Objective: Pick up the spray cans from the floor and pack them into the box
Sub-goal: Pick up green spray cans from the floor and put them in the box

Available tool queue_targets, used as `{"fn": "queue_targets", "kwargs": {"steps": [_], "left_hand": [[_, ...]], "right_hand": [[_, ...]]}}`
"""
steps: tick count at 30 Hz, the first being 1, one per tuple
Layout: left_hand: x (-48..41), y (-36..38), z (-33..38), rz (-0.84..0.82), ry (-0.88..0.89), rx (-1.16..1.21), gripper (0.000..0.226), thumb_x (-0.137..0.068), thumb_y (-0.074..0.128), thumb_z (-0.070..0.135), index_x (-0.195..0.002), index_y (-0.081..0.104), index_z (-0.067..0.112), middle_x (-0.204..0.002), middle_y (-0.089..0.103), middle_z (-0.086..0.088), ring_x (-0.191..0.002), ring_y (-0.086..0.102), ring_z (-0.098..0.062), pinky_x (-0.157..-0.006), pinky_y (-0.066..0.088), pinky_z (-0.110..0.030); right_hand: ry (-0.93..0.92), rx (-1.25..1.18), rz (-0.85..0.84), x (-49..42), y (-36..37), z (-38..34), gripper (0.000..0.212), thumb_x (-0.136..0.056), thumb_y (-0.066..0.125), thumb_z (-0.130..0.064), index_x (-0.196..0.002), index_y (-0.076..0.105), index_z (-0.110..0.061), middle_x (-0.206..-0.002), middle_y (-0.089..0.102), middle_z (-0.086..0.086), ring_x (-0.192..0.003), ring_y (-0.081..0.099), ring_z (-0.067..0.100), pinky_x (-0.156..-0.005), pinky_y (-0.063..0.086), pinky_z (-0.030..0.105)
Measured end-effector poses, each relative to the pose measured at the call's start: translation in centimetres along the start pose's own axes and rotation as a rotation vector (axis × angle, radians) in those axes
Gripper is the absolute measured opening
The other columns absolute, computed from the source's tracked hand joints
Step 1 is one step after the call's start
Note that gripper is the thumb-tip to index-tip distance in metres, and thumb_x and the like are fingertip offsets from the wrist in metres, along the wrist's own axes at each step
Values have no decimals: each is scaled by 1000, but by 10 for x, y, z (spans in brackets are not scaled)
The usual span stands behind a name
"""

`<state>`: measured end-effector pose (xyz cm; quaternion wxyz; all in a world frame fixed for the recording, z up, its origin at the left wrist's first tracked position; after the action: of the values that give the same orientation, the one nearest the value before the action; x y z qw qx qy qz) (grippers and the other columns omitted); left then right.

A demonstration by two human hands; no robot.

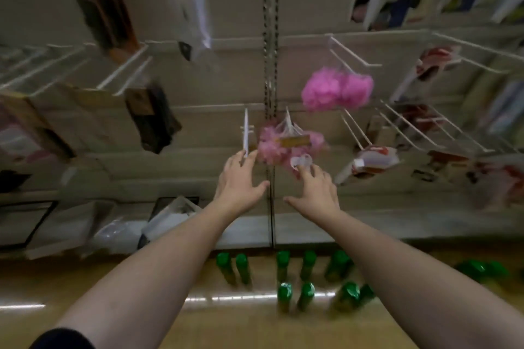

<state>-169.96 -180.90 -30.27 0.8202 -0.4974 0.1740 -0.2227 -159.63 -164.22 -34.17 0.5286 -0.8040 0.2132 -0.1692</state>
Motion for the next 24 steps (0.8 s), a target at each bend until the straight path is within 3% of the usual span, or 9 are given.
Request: {"fn": "queue_targets", "kwargs": {"steps": [5,11,18,24], "left_hand": [[-10,88,25,-105,12,8,84,-85,65,54,-156,26,31,-163,25,-4,-149,19,-25,-119,24,-39],[-2,204,-5,-322,-55,55,84,-86,67,53,-156,26,30,-162,25,-3,-148,22,-26,-119,23,-40],[36,362,-87,-532,-118,99,91,-79,80,42,-155,32,28,-161,30,-3,-145,30,-24,-116,28,-33],[88,522,-190,-656,-217,110,105,-71,88,40,-156,28,27,-161,30,-1,-145,31,-20,-115,32,-33]], "right_hand": [[101,-45,-89,-3,36,78,93,-79,74,-57,-155,25,-32,-160,26,10,-145,27,34,-117,30,47],[234,-42,-172,14,114,149,94,-80,74,-56,-155,27,-27,-158,33,11,-141,35,33,-113,34,45],[454,-112,-294,51,270,242,102,-78,77,-58,-157,24,-22,-156,37,12,-139,37,33,-113,34,40],[530,-184,-376,82,439,321,111,-71,85,-55,-158,24,-21,-157,37,8,-142,35,28,-114,35,37]]}}
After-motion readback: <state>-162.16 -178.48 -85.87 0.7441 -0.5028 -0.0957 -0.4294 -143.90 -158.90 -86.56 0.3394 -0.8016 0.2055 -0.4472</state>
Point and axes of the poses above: each hand's wrist, its own x-axis away from the middle knuckle, its own y-axis out of the palm, z = x × y, the point moved 10 cm from there along -x, towards the middle knuckle
